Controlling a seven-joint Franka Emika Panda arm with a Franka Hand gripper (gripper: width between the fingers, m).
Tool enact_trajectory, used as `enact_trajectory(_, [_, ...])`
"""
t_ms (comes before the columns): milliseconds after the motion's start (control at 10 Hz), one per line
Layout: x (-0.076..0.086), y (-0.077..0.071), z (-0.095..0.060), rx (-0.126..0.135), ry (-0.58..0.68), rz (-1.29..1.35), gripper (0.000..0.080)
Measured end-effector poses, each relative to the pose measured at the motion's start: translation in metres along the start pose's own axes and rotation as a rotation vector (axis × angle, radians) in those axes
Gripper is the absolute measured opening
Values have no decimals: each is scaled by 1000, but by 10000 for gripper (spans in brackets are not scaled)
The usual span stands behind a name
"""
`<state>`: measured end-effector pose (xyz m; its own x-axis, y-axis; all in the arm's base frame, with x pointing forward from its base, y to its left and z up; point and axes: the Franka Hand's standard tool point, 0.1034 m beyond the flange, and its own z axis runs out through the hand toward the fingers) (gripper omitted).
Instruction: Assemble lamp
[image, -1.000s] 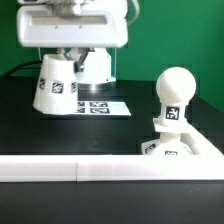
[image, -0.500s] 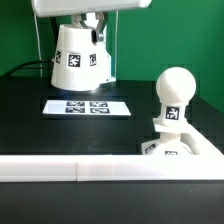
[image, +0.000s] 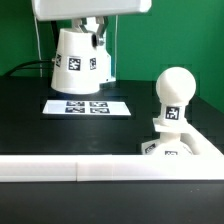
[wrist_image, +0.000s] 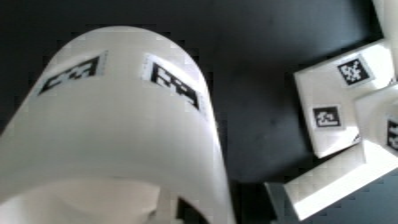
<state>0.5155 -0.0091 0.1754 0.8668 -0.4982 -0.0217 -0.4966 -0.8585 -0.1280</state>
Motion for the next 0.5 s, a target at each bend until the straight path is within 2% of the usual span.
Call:
enact_trajectory(200, [11, -34, -11, 15, 19, 16, 44])
enact_trajectory(500, [18, -72, -32, 30, 14, 51, 44])
